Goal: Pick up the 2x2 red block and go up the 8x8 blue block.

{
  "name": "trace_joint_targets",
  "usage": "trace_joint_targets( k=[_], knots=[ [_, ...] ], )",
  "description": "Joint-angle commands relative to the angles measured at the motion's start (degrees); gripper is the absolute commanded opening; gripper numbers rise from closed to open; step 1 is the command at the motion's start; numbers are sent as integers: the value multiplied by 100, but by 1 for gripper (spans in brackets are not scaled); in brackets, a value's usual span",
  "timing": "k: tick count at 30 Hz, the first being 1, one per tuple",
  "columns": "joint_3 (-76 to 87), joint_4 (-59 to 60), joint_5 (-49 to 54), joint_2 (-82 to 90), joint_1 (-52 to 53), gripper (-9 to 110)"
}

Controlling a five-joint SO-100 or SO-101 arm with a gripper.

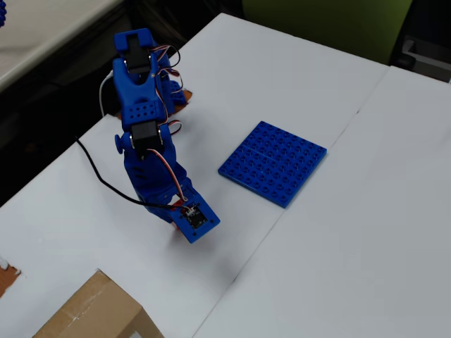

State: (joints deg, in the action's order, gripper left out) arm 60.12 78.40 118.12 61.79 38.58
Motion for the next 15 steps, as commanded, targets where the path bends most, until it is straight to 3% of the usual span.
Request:
trace_joint_targets(
  k=[1,15],
  knots=[
    [-220,220,-149,501,-132,2],
    [-255,844,-1002,1230,-563,0]
  ],
)
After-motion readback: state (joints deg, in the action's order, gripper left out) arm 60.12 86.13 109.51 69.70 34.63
